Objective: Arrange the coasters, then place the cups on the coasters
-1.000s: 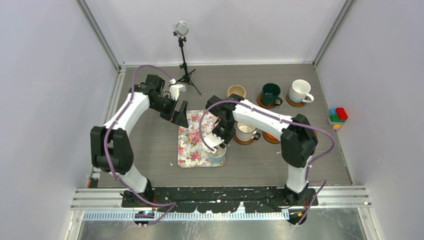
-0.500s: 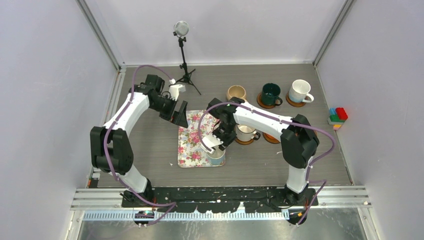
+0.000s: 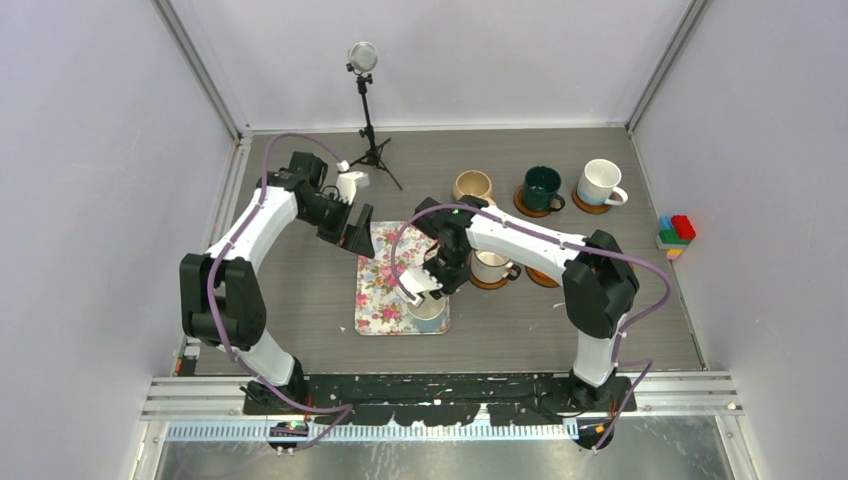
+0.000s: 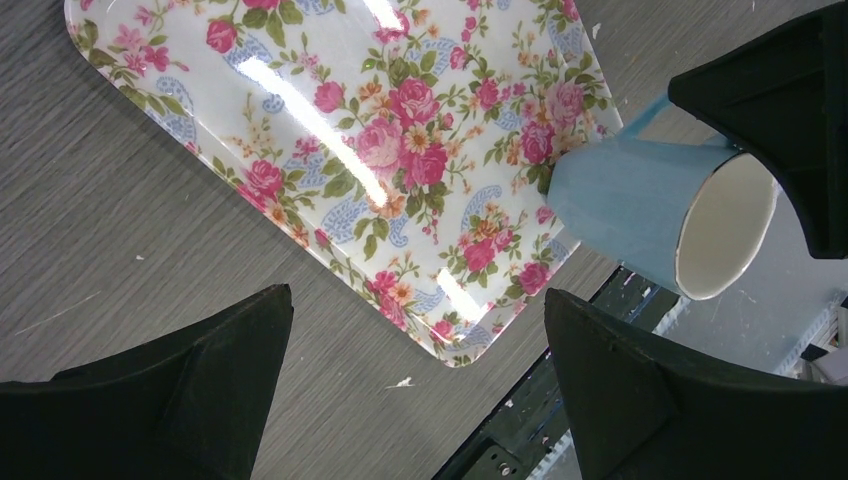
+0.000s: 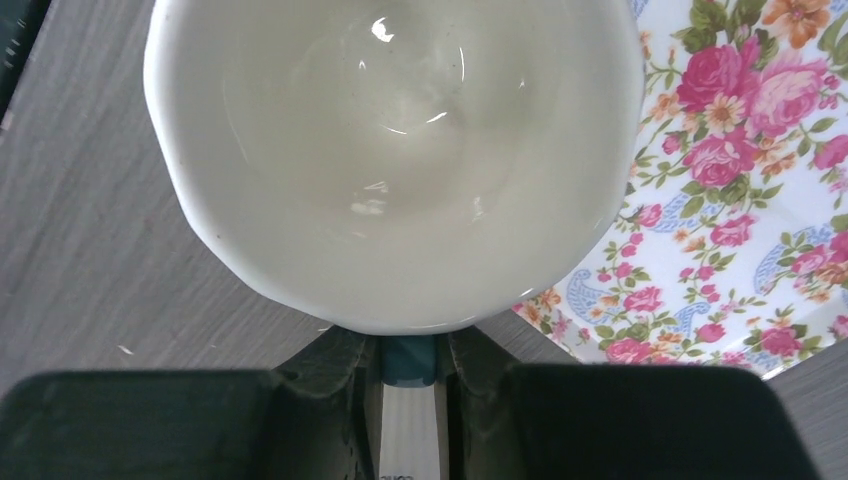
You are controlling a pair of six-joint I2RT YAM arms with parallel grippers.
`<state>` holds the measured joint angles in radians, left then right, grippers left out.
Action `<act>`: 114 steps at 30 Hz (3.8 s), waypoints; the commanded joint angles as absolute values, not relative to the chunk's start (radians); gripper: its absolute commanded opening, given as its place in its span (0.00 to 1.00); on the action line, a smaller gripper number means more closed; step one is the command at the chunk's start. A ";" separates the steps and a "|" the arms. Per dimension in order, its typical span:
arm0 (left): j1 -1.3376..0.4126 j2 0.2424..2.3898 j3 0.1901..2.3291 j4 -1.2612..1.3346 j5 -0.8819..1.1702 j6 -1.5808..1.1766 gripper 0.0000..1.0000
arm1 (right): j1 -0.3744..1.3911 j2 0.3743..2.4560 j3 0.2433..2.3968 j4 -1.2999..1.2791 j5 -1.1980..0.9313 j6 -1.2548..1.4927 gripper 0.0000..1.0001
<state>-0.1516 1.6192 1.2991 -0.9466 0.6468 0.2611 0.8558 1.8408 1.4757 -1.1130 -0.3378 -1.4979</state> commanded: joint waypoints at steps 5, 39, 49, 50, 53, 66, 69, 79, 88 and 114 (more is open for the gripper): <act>-0.143 1.568 1.289 -0.938 0.655 0.247 1.00 | 0.869 1.731 1.602 -1.173 -0.416 -1.264 0.00; -0.132 1.544 1.285 -0.959 0.681 0.236 1.00 | -0.146 1.363 1.664 -1.298 -0.307 -0.787 0.00; -0.132 1.562 1.285 -0.980 0.678 0.248 1.00 | -0.485 1.292 1.449 -1.272 -0.354 -0.933 0.00; -0.132 1.563 1.283 -0.984 0.671 0.251 1.00 | -0.505 1.291 1.427 -1.254 -0.353 -0.938 0.00; -0.132 1.555 1.269 -0.982 0.651 0.257 1.00 | -0.558 1.280 1.340 -1.179 -0.349 -0.947 0.00; -0.132 1.532 1.246 -0.982 0.583 0.255 1.00 | -0.670 1.362 1.184 -0.944 -0.374 -0.964 0.00; -0.132 1.537 1.251 -0.991 0.576 0.254 1.00 | -0.680 1.370 1.162 -0.932 -0.375 -0.975 0.00; -0.132 1.535 1.315 -1.026 0.544 0.254 1.00 | -0.695 1.368 1.052 -0.850 -0.394 -0.986 0.00; -0.132 1.528 1.343 -1.037 0.530 0.246 1.00 | -0.695 1.406 1.038 -0.832 -0.403 -0.980 0.00; -0.132 1.558 1.385 -1.057 0.540 0.251 1.00 | -0.696 1.401 1.011 -0.881 -0.389 -1.012 0.26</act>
